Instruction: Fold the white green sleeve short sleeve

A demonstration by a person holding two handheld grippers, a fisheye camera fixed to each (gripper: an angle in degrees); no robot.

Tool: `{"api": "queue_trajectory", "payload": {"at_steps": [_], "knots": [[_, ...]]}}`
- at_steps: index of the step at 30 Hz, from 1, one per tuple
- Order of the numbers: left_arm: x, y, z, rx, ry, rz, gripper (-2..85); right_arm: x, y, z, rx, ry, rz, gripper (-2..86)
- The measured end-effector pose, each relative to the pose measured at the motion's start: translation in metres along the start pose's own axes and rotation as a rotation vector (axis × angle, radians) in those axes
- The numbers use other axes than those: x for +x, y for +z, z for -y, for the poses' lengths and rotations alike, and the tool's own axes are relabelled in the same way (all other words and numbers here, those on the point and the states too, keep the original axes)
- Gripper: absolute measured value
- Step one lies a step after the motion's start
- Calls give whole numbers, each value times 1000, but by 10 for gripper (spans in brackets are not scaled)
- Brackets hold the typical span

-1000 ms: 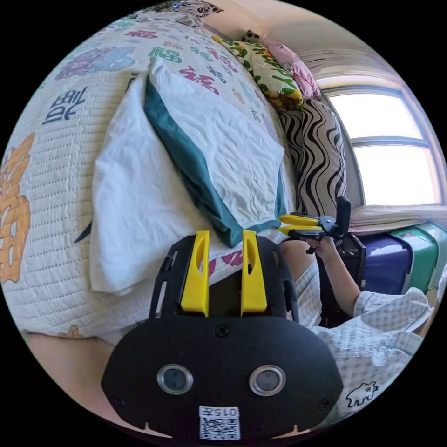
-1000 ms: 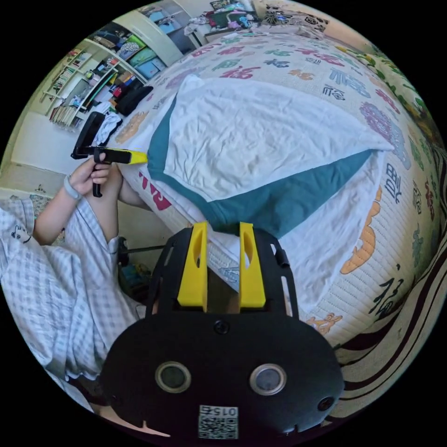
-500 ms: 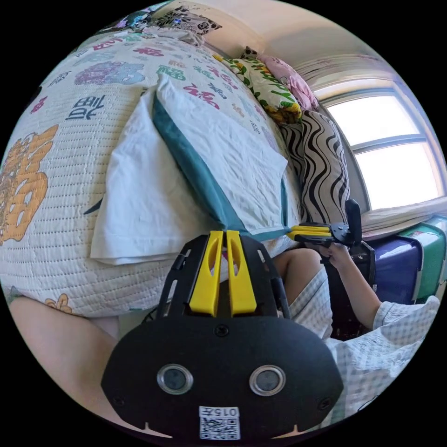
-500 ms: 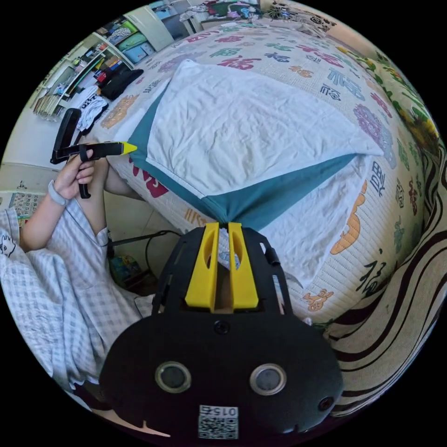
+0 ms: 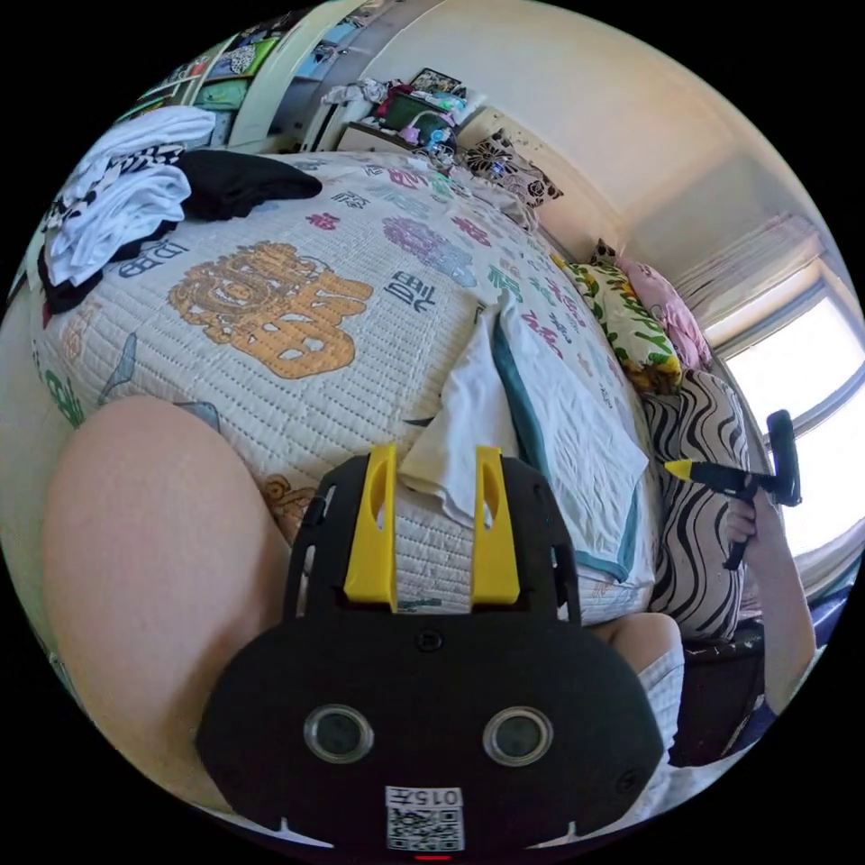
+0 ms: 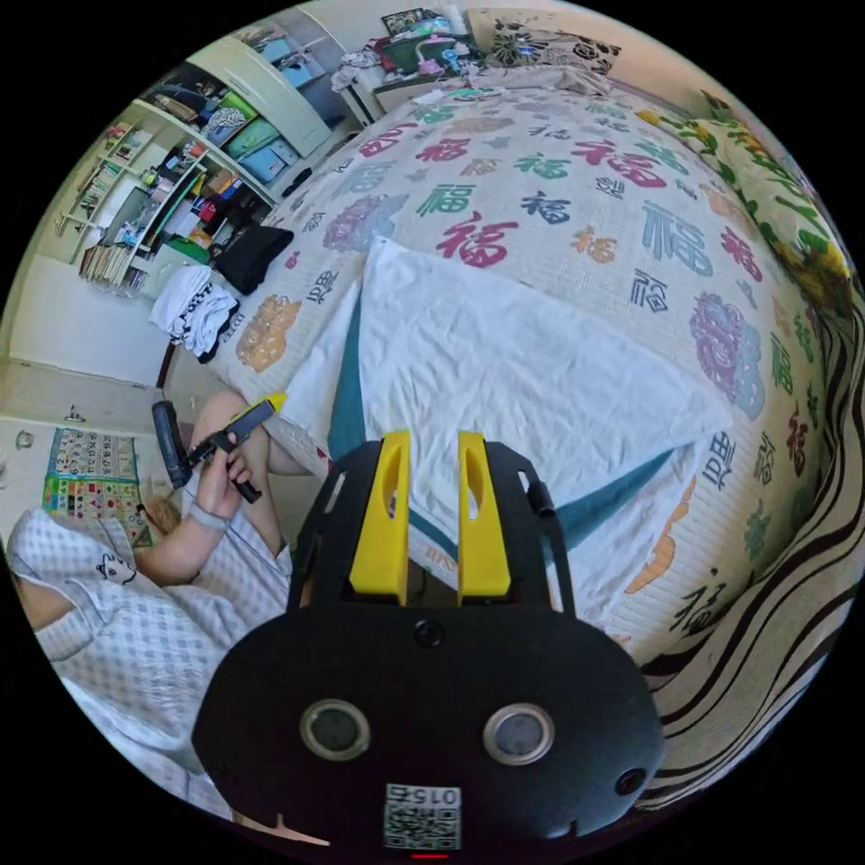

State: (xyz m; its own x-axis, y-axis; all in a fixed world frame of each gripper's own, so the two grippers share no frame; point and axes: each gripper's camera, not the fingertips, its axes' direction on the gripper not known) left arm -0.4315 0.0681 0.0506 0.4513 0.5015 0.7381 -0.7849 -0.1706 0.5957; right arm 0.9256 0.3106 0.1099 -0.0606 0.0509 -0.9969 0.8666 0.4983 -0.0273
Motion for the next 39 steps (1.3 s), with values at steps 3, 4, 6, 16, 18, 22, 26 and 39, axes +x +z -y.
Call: {"api": "queue_trajectory", "payload": {"at_steps": [3, 4, 6, 16, 18, 22, 26, 39], "knots": [[-5, 1, -6, -12, -18, 3, 79, -33, 9, 63, 7, -64, 0, 89], [-7, 0, -8, -26, -25, -17, 51, -47, 15, 89, 9, -87, -15, 93], [-12, -1, -10, -64, -42, -83, 25, -66, 26, 129, 2, -111, -42, 101], [-18, -25, -24, -32, -60, -178, -3, -129, 127, 301, -219, -12, -199, 105], [-19, -28, -26, -28, -67, -189, -4, -132, 140, 314, -270, -4, -267, 80], [-23, -35, -31, -17, -99, -243, -5, -138, 159, 326, -351, -79, -426, 40], [-24, -48, -38, 29, -107, -305, -7, -135, 152, 334, -348, -85, -417, 19], [-11, -157, -48, 283, 111, -365, -8, -136, 52, 330, -103, -230, -59, 10]]}}
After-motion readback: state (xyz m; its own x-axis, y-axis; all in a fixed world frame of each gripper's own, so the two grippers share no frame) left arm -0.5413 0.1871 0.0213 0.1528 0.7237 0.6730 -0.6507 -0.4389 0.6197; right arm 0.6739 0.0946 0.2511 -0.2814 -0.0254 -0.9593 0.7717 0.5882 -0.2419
